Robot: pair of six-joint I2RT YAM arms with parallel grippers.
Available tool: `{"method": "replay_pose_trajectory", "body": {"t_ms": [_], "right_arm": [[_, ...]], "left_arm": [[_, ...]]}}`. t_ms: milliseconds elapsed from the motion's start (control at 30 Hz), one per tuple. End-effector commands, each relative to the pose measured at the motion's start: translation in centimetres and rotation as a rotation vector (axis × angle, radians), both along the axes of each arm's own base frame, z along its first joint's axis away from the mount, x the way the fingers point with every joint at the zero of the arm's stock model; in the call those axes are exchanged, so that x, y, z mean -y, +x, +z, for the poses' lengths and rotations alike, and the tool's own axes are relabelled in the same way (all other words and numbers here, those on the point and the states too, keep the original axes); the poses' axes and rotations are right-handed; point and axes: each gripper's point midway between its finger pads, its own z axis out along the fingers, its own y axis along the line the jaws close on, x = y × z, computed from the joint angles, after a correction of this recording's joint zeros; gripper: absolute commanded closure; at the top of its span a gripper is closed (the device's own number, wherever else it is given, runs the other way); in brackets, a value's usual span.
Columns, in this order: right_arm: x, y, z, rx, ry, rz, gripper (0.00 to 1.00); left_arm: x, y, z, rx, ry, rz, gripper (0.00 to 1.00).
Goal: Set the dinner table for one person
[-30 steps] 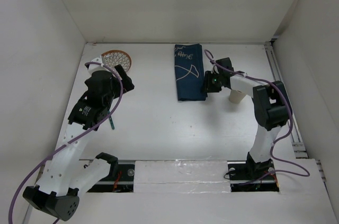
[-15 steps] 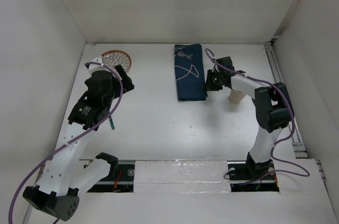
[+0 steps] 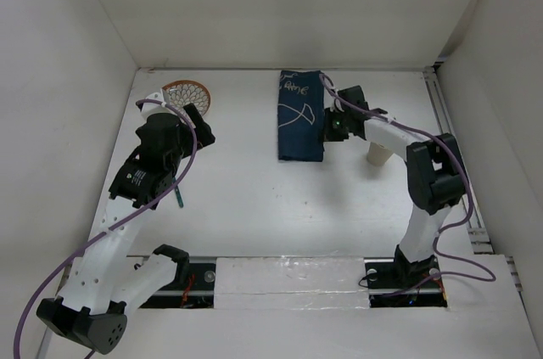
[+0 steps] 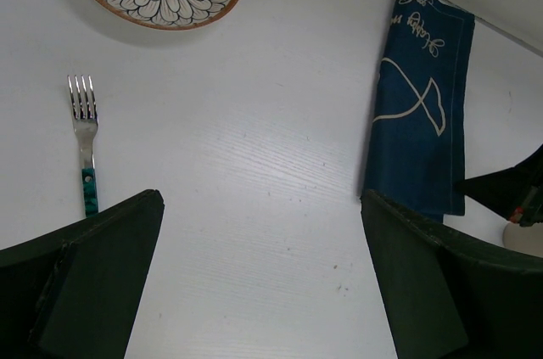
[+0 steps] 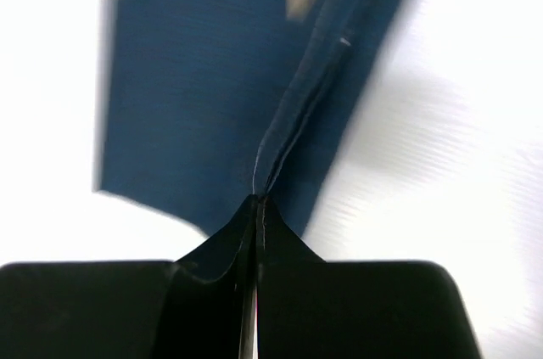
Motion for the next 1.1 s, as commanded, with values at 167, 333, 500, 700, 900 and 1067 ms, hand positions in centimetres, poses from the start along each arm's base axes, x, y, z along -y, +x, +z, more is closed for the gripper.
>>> {"method": "replay_pose_trajectory", "body": {"t_ms": [167, 333, 500, 700, 900, 1067], "right_arm": [[-15.0, 1.4, 11.5, 0.247, 0.055, 0.289, 1.00], [-22.9, 0.7, 11.2, 0.250, 0.061, 0.400, 0.94], [-29.3, -1.3, 9.9, 0.220, 0.172, 0.579, 0.44], [-24.0, 0.1, 12.1, 0.336, 0.018, 0.363, 0.00], [-18.5, -0.9, 6.7, 0.234, -0.205, 0.246, 0.06], [-16.7, -1.4, 3.0, 0.195, -0.341, 0.198, 0.20]], "left_arm": [[-0.6, 0.2, 1.2, 0.048, 0.000, 0.030, 0.00], [-0.9, 0.3, 1.2, 0.051, 0.008, 0.048, 0.00], [-1.0, 0.3, 1.2, 0.053, 0.003, 0.060, 0.00], [-1.1, 0.2, 1.0, 0.044, 0.007, 0.060, 0.00], [-1.5, 0.0, 1.2, 0.049, -0.002, 0.087, 0.00], [-1.6, 0.0, 1.2, 0.050, 0.002, 0.096, 0.00]]}}
